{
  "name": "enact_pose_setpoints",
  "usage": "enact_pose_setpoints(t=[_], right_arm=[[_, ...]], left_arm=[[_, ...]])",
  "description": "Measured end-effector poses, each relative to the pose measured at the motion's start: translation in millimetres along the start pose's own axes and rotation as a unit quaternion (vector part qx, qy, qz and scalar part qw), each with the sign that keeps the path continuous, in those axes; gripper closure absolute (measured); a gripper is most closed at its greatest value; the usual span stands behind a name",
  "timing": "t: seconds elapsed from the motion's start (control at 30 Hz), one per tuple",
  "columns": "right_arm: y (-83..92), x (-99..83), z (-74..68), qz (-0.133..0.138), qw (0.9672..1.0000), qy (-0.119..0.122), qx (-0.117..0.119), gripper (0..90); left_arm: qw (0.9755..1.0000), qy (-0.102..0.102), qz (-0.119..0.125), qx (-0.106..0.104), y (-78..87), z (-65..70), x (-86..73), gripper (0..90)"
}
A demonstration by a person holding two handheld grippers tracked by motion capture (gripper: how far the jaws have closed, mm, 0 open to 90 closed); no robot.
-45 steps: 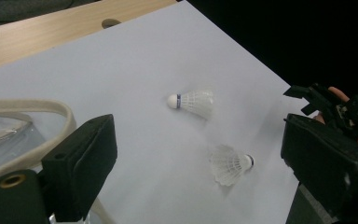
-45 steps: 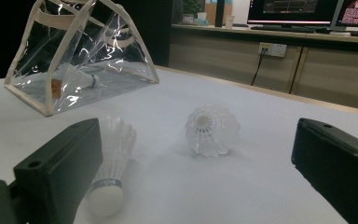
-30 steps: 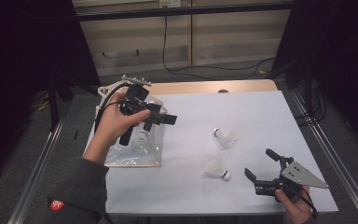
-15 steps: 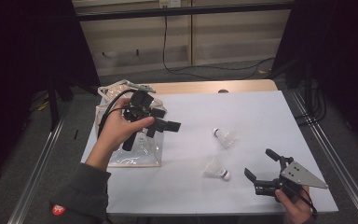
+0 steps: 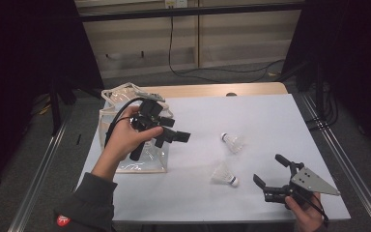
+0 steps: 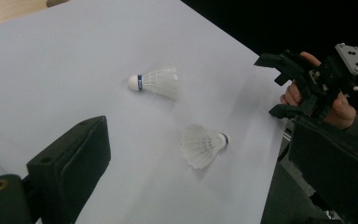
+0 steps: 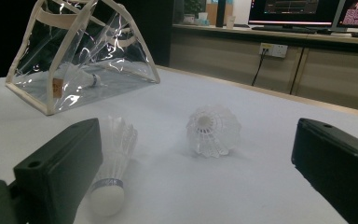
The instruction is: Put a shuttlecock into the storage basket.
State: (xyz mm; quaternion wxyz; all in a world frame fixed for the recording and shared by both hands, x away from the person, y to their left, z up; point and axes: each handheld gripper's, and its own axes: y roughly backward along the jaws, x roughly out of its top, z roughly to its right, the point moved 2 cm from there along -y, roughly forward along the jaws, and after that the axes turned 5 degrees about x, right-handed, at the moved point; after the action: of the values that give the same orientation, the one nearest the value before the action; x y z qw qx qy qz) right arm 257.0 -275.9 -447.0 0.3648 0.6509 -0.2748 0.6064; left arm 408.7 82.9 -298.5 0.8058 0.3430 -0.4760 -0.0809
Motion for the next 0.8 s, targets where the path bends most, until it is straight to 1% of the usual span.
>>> enact_pose_setpoints(t=[0.27,0.4,0.57,0.8], right_arm=[[-0.1,0.0,0.0,-0.001,1.0,0.001,0.0,1.6],[-0.1,0.0,-0.2,0.0,1.0,0.0,0.0,1.6],[0.0,0.1,0.0,0.001,1.0,-0.001,0.0,1.6],[-0.1,0.0,0.1,0.0,1.0,0.001,0.0,1.6]], left_arm=[[1.0,-0.002,-0.004,-0.008,-4.8,0.8,-5.1,4.9],[0.9999,0.003,-0.005,-0.01,-6.6,0.4,-7.5,4.2],[0.9998,0.001,-0.006,-0.019,-9.6,1.3,-10.1,3.3],[0.9998,-0.002,-0.011,-0.019,-13.7,2.1,-14.2,3.2]])
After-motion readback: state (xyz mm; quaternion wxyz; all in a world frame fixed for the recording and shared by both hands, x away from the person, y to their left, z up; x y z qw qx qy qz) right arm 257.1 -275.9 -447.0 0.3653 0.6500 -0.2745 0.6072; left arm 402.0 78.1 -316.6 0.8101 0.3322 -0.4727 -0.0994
